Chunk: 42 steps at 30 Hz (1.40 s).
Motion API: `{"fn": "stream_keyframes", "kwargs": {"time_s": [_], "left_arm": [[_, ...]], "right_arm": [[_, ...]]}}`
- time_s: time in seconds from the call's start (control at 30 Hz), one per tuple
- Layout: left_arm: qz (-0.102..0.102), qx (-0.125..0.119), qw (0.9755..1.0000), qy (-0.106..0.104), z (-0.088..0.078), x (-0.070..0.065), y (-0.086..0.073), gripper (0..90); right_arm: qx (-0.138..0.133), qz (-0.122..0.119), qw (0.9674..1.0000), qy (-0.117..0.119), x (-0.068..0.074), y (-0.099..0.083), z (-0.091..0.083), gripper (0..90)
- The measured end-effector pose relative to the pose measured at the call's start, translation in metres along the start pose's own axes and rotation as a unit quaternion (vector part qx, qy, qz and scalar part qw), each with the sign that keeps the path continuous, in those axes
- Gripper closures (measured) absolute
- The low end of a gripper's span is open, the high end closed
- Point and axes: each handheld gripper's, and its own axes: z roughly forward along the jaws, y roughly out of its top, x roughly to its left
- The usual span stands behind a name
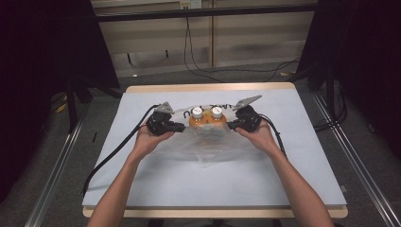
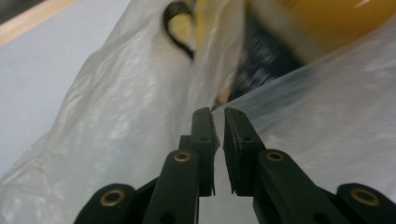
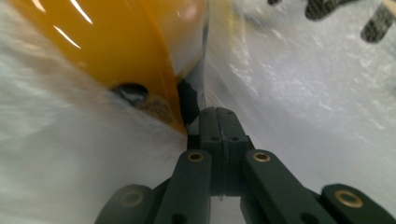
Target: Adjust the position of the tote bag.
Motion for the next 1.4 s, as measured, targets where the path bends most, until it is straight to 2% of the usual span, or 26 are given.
{"fn": "stream_keyframes", "kwargs": {"time_s": [0.17, 0.23, 0.27, 0.3, 0.37, 0.47, 0.53, 0.57, 0.6, 0.67, 0.73, 0.83, 0.87, 0.9, 0.93, 0.97, 1.03, 1.1, 1.13, 1.17, 1.23, 1.27, 1.3, 1.4], "left_arm": [[0.011, 0.035, 0.9993, 0.011, 0.018, 0.002, -0.006, 82.2], [0.024, 0.062, 0.9976, 0.019, 0.022, 0.004, -0.009, 82.3], [0.014, 0.058, 0.998, 0.023, 0.026, 0.003, -0.011, 82.3], [0.015, 0.063, 0.9975, 0.03, 0.028, 0.001, -0.011, 82.3], [0.032, 0.082, 0.9955, 0.036, 0.031, -0.001, -0.012, 83.1], [0.044, 0.104, 0.9927, 0.041, 0.028, -0.001, -0.012, 87.9], [0.054, 0.119, 0.99, 0.054, 0.025, -0.001, -0.013, 90.0], [0.067, 0.135, 0.9863, 0.069, 0.024, -0.001, -0.014, 90.0], [0.07, 0.139, 0.9847, 0.077, 0.023, -0.001, -0.014, 90.0], [0.084, 0.156, 0.9793, 0.098, 0.021, 0.002, -0.015, 90.0], [0.07, 0.149, 0.9815, 0.098, 0.019, 0.008, -0.018, 90.0], [0.056, 0.148, 0.982, 0.103, 0.015, 0.017, -0.022, 90.0], [0.054, 0.149, 0.9815, 0.107, 0.013, 0.019, -0.024, 90.0], [0.057, 0.156, 0.9798, 0.111, 0.011, 0.021, -0.025, 90.0], [0.052, 0.154, 0.9808, 0.108, 0.01, 0.023, -0.026, 90.0], [0.049, 0.157, 0.9805, 0.108, 0.008, 0.024, -0.028, 90.0], [0.048, 0.163, 0.9792, 0.11, 0.005, 0.027, -0.03, 90.0], [0.052, 0.17, 0.9766, 0.121, 0.001, 0.03, -0.033, 90.0], [0.054, 0.175, 0.9748, 0.127, 0.0, 0.031, -0.035, 90.0], [0.055, 0.178, 0.9743, 0.127, -0.002, 0.032, -0.036, 90.0], [0.06, 0.195, 0.9696, 0.136, -0.007, 0.034, -0.04, 90.0], [0.061, 0.198, 0.9687, 0.137, -0.01, 0.036, -0.042, 90.0], [0.057, 0.191, 0.9706, 0.135, -0.012, 0.037, -0.045, 90.0], [0.026, 0.165, 0.9781, 0.125, -0.019, 0.041, -0.053, 90.0]], "right_arm": [[0.026, 0.003, 0.9997, -0.001, -0.002, -0.011, 0.014, 90.0], [0.035, 0.007, 0.9994, -0.001, -0.004, -0.016, 0.017, 90.0], [0.039, 0.004, 0.9992, -0.003, -0.004, -0.017, 0.019, 90.0], [0.045, -0.001, 0.999, -0.005, -0.004, -0.018, 0.021, 90.0], [0.058, -0.007, 0.9982, -0.012, -0.003, -0.02, 0.023, 90.0], [0.067, -0.008, 0.9977, -0.011, -0.004, -0.023, 0.022, 90.0], [0.067, -0.005, 0.9977, -0.008, -0.006, -0.026, 0.02, 90.0], [0.07, -0.005, 0.9975, -0.009, -0.006, -0.027, 0.018, 90.0], [0.073, -0.012, 0.9972, -0.01, -0.006, -0.027, 0.017, 90.0], [0.086, -0.025, 0.9959, -0.013, -0.004, -0.027, 0.013, 90.0], [0.101, -0.027, 0.9944, -0.01, -0.002, -0.028, 0.009, 90.0], [0.123, -0.045, 0.9914, -0.008, 0.001, -0.031, 0.003, 90.0], [0.127, -0.043, 0.9909, -0.008, 0.002, -0.032, 0.0, 90.0], [0.134, -0.045, 0.9899, -0.007, 0.002, -0.034, -0.004, 90.0], [0.139, -0.049, 0.989, -0.007, 0.001, -0.036, -0.007, 90.0], [0.143, -0.051, 0.9885, -0.007, -0.001, -0.037, -0.01, 90.0], [0.147, -0.053, 0.9877, -0.008, -0.002, -0.041, -0.015, 90.0], [0.151, -0.054, 0.987, -0.013, -0.002, -0.044, -0.019, 90.0], [0.151, -0.064, 0.9863, -0.018, -0.002, -0.045, -0.02, 90.0], [0.153, -0.069, 0.9856, -0.021, -0.002, -0.046, -0.021, 90.0], [0.159, -0.078, 0.9838, -0.026, -0.001, -0.046, -0.023, 90.0], [0.16, -0.078, 0.9836, -0.029, -0.001, -0.046, -0.024, 90.0], [0.162, -0.081, 0.9831, -0.03, -0.001, -0.047, -0.024, 90.0], [0.163, -0.082, 0.9824, -0.039, 0.0, -0.048, -0.025, 90.0]]}}
